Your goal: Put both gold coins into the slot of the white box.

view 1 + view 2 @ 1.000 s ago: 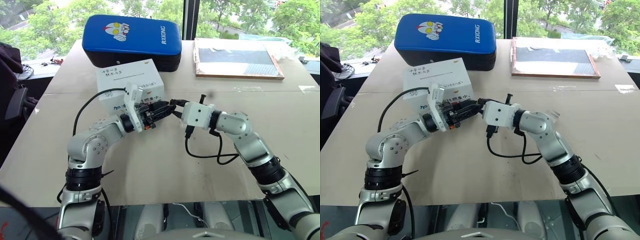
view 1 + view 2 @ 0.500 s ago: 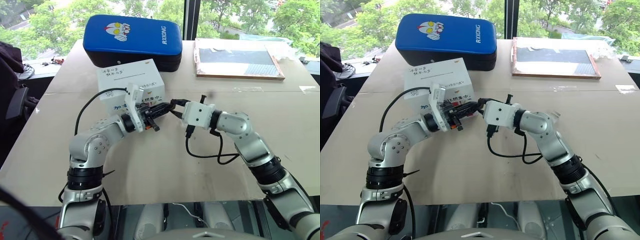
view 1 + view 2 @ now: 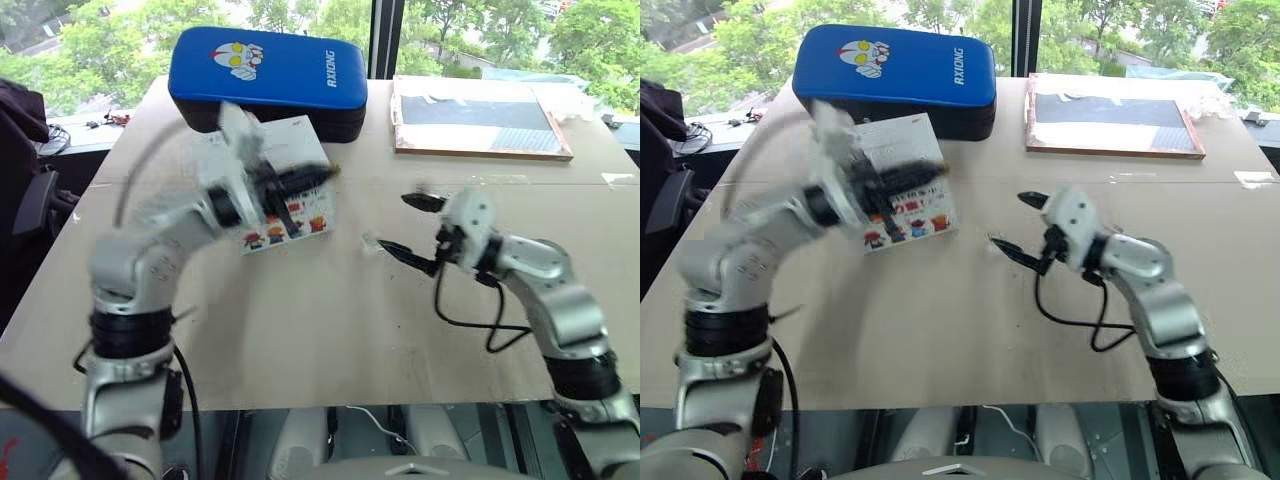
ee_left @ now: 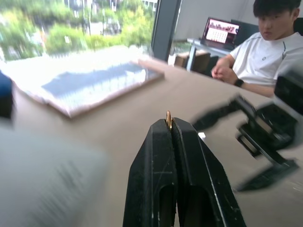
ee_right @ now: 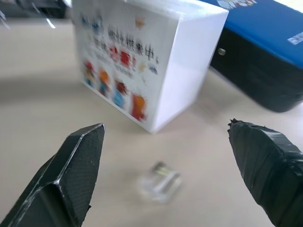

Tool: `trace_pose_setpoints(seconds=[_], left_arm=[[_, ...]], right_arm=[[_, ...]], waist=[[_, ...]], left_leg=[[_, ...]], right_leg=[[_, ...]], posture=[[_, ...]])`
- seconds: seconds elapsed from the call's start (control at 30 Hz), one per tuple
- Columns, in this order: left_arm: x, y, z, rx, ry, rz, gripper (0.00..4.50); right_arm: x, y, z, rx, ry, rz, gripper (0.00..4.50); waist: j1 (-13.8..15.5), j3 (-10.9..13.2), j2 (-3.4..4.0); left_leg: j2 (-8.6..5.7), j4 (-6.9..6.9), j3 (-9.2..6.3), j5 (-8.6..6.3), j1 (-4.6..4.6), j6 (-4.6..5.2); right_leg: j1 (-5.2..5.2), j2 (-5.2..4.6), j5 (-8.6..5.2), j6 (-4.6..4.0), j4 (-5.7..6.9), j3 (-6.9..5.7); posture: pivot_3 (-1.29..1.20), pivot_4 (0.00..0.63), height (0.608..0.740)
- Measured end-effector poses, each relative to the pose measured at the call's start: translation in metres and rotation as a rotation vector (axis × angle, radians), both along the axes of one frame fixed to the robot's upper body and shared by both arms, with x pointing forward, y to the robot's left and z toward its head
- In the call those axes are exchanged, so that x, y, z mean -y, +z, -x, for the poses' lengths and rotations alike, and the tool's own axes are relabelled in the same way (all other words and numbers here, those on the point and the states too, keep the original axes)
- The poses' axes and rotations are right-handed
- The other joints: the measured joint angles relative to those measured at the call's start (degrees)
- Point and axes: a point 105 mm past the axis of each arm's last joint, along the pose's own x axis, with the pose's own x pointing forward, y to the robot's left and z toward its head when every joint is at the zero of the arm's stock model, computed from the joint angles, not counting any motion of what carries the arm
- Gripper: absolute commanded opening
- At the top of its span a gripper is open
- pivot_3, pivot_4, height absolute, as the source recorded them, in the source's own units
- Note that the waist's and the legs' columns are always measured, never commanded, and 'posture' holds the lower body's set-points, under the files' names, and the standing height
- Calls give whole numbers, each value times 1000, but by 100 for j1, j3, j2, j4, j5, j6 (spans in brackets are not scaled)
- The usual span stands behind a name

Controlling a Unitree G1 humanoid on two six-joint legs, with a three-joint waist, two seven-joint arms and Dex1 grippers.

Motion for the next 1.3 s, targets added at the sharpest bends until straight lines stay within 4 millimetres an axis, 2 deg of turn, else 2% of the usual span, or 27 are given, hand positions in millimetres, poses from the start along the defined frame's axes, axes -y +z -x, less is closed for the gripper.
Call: trace_pose_setpoints(seconds=[0.07,0.13,0.23,0.27,0.47,0.7,0.9,1.23,1.3], left_arm=[[-9,11,2,60,7,-44,0],[-33,8,-5,63,38,-115,0],[-57,2,-14,41,64,-155,0],[-71,-1,-18,17,66,-156,0],[-95,-7,-32,-19,20,-183,0],[-101,-33,-48,-121,-70,-192,0],[-112,-32,-61,-85,-6,-268,0],[-108,-36,-71,-58,15,-359,0],[-107,-36,-72,-66,17,-363,587]], right_arm=[[1,15,10,-11,51,-90,4447],[-2,32,18,-17,105,-214,4447],[-3,37,21,-28,125,-248,4447],[-3,38,20,-30,117,-255,4447],[-2,39,17,-29,89,-259,4447],[-4,40,17,-16,86,-258,4447],[-6,40,16,-14,78,-258,4447],[-8,39,16,-12,71,-253,4447],[-8,38,16,-12,72,-252,4500]], waist=[[-22,0,3],[-29,2,6],[9,4,8],[22,4,8],[80,4,6],[37,3,5],[30,1,4],[43,-4,4],[40,-4,4]], left_leg=[[1,-5,5,-1,10,1],[6,-6,4,-1,13,2],[6,-4,6,-1,10,2],[4,-2,9,-1,6,2],[-4,6,6,-2,-17,4],[-2,8,-2,-4,-38,8],[-3,28,-8,-4,-64,9],[-3,63,-15,-3,-65,9],[-2,70,-16,-3,-64,9]], right_leg=[[0,8,0,0,2,9],[-1,37,-1,-1,9,5],[-2,40,-2,0,8,4],[-3,38,-3,0,5,5],[-3,33,-1,3,-20,-2],[-26,36,-4,9,-11,-11],[-49,35,-3,9,9,-17],[-45,34,-3,10,39,-21],[-42,35,-3,10,40,-22]], posture=[[0,150,740],[0,150,740],[0,150,740],[0,150,740],[0,150,740],[0,150,740],[0,150,740],[0,150,740],[0,150,740]])
